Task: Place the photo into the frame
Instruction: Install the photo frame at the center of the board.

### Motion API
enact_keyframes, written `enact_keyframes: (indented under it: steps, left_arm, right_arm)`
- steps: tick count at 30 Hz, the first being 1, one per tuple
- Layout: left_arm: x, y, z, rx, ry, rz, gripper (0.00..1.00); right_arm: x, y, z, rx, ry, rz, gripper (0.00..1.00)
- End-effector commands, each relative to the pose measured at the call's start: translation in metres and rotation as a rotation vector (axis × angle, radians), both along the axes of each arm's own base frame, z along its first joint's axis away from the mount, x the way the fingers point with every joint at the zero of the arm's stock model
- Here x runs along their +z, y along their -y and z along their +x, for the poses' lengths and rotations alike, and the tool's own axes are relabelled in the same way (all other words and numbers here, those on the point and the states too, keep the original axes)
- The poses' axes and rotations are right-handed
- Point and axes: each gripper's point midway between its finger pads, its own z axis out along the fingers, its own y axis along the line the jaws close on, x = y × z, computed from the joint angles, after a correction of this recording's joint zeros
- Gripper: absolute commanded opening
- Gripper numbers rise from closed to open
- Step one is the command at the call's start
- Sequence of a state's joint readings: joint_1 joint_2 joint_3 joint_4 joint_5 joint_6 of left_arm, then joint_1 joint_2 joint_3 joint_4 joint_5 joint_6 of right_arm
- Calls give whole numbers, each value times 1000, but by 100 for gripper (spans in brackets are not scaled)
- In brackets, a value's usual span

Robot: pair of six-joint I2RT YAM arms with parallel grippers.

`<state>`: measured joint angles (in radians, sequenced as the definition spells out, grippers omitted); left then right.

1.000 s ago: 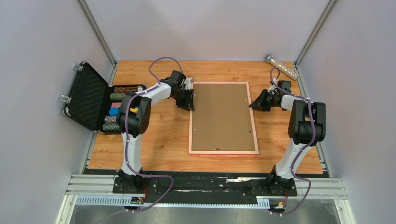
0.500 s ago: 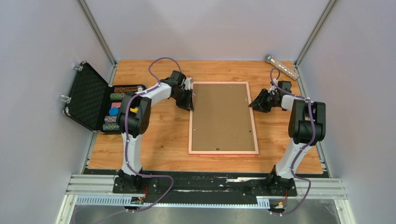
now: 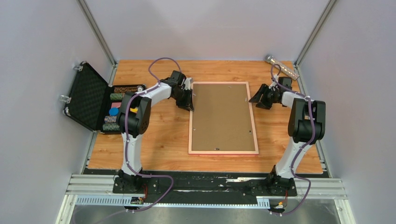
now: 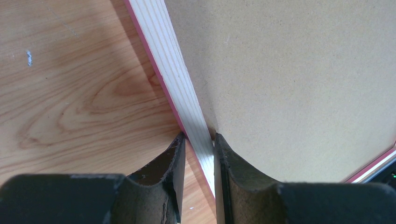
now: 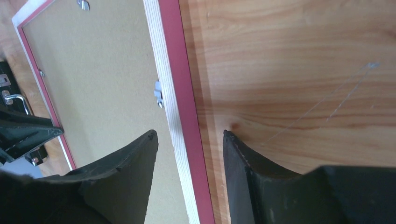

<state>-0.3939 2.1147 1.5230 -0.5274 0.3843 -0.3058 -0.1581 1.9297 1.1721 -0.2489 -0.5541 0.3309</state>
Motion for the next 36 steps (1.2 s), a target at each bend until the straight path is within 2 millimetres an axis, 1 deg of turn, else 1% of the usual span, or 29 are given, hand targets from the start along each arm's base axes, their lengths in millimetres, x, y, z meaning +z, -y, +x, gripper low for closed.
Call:
enact_keyframes:
  steps: [1, 2, 5, 9, 16, 23, 27, 28, 29, 36]
  left_arm:
    - [-22, -14, -7, -10, -20, 86, 0]
    - [-22, -14, -7, -10, -19, 86, 0]
    - [-22, -14, -7, -12, -19, 86, 0]
    - [-21, -13, -7, -13, -19, 84, 0]
    - [-19, -13, -6, -17, -16, 85, 0]
    - [-21, -13, -6, -19, -22, 83, 0]
    - [-21, -13, -6, -19, -22, 83, 0]
    - [-21, -12, -6, -19, -21, 82, 0]
    - [-21, -13, -6, -19, -22, 83, 0]
    - [-19, -13, -7, -20, -21, 81, 0]
  right_arm:
    - [7, 0, 22, 22, 34, -72, 53]
    - [10, -1, 26, 30, 43, -88, 53]
    - [8, -4, 32, 48, 45, -129, 53]
    - [5, -6, 38, 52, 42, -133, 52]
    - [0, -11, 46, 66, 42, -198, 50]
    - [-4, -19, 48, 85, 51, -282, 48]
    - [-9, -15, 48, 74, 42, -317, 47]
    - [-9, -25, 47, 94, 43, -321, 47]
    - [-9, -27, 46, 99, 43, -325, 46]
    - [-11, -25, 42, 97, 33, -350, 45]
